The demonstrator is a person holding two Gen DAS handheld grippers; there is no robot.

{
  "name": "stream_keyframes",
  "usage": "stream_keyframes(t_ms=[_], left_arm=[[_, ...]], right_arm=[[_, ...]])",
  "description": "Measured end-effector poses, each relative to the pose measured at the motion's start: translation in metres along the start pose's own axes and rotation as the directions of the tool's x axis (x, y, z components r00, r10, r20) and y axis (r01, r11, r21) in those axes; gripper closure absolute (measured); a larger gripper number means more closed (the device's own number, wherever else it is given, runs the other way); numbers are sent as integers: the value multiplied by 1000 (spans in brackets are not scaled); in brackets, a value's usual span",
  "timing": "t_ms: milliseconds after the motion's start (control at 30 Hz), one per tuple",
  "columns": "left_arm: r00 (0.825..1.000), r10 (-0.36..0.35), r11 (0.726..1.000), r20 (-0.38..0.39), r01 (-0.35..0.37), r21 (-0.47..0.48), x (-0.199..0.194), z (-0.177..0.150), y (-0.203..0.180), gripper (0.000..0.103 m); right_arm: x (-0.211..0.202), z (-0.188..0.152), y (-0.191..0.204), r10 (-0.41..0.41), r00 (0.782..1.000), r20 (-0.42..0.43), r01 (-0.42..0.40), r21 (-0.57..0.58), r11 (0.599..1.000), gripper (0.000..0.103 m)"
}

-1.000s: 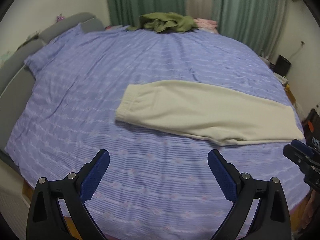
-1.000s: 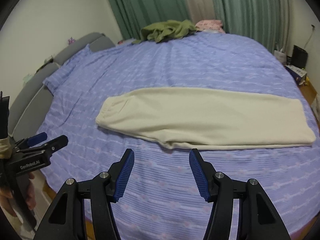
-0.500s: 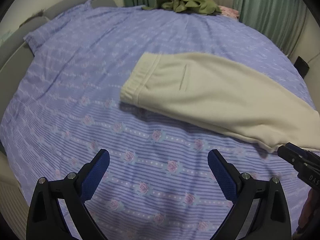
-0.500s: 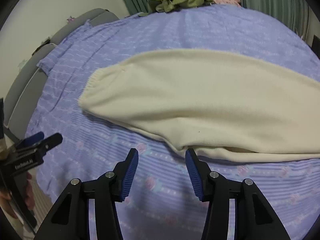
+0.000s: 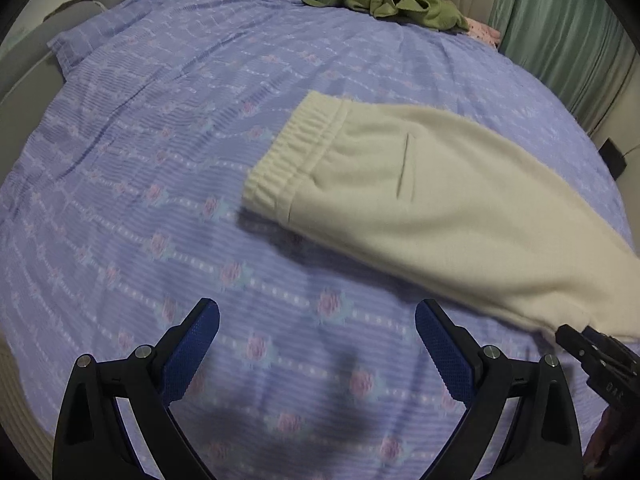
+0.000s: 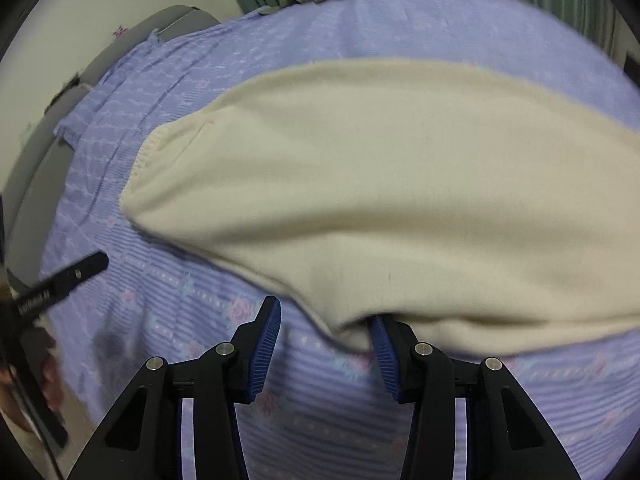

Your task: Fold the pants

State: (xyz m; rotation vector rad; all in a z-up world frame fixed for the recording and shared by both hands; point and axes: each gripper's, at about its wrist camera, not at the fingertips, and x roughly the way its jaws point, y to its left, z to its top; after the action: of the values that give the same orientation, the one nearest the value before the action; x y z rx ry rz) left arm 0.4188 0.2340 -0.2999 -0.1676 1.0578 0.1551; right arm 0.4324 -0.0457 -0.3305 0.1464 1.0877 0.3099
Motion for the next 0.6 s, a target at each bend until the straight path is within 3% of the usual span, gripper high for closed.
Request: stream_keyframes(t_ms=[67,167,333,500,533,567,600], left_arm=[[999,-40,998,1,40,-45,7,11,9,3],[996,-89,988,-25,85,-130,28,28,20,3],[982,-179,976,-67,169,-134,58,43,4,3],[975,-179,968,-134,151,-200,97,42,5,5],[970,-201,961,-134,169,-221,100,41,6,19],[963,-235,950,-130,199,-241,101,39,8,44],[948,-292,930,-124,250,-270,100,38,9,56]], right_arm=[[-8,9,9,-16,999,47,18,-35,999,57],[-3,10,5,-27,999,36,28,-18,999,57],[9,-2,10,-31,999,-9,30,-36,999,57],[22,-6,12,-77,996,-42,74,-69,995,61],[24,-6,12,-83,996,-44,80,-70,994,67],[26,-6,13,-104,994,-46,100,-78,992,71],[27,-5,14,-113,992,-49,109,-83,991,78]])
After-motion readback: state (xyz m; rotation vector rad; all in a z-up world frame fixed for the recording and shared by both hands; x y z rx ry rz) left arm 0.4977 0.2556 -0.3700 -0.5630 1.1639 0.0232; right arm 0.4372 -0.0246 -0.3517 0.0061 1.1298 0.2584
